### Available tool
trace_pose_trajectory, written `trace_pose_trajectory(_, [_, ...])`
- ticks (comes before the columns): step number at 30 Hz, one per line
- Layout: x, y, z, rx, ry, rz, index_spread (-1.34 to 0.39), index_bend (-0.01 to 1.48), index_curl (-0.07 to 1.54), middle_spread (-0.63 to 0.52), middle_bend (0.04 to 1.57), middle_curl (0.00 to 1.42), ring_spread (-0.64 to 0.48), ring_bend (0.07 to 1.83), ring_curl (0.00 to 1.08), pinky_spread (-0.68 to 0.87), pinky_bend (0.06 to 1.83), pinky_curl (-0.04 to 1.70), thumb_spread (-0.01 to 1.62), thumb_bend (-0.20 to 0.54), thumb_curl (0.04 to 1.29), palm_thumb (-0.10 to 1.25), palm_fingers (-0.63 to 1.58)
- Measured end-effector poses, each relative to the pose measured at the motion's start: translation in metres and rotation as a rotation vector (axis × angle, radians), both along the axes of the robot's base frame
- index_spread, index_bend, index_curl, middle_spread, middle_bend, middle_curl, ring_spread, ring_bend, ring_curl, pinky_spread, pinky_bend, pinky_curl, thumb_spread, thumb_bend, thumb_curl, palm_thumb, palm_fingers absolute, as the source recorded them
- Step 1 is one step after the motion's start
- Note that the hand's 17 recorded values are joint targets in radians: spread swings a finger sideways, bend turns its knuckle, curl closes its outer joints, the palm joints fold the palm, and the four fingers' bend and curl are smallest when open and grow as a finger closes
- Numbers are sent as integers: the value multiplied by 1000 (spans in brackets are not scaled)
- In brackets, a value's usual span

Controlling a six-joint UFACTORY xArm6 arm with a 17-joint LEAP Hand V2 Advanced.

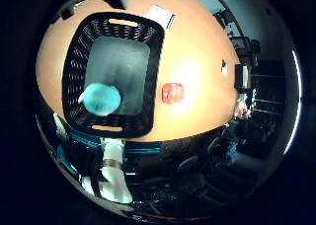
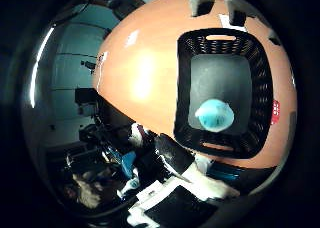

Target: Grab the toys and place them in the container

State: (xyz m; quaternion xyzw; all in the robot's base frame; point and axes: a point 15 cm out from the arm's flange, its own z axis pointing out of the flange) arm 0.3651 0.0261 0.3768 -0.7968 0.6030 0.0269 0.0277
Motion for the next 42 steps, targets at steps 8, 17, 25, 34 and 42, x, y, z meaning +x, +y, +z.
trace_pose_trajectory(8, [-13, -38, 14, -14, 31, -3, -427, 202, 393, -90, 385, 352, 15, 538, 262, 432, 454, 489, 1064, -24, 276, 477, 240])
trace_pose_trajectory(17, [-35, -181, 18, -106, 45, -90, -411, 177, 354, -85, 317, 344, 40, 437, 229, 400, 349, 391, 1061, -20, 286, 551, 265])
trace_pose_trajectory(25, [-39, -285, -1, -232, 10, -155, -392, 167, 322, -75, 276, 345, 70, 369, 220, 375, 316, 345, 1050, -22, 295, 589, 250])
trace_pose_trajectory(34, [-28, -326, -85, -231, 39, -163, -385, 165, 300, -71, 248, 349, 92, 318, 224, 372, 307, 320, 1034, -24, 300, 614, 239])
trace_pose_trajectory(42, [-19, -338, -138, -236, 48, -143, -384, 167, 295, -57, 228, 352, 122, 278, 228, 368, 293, 307, 1027, -23, 306, 626, 235])
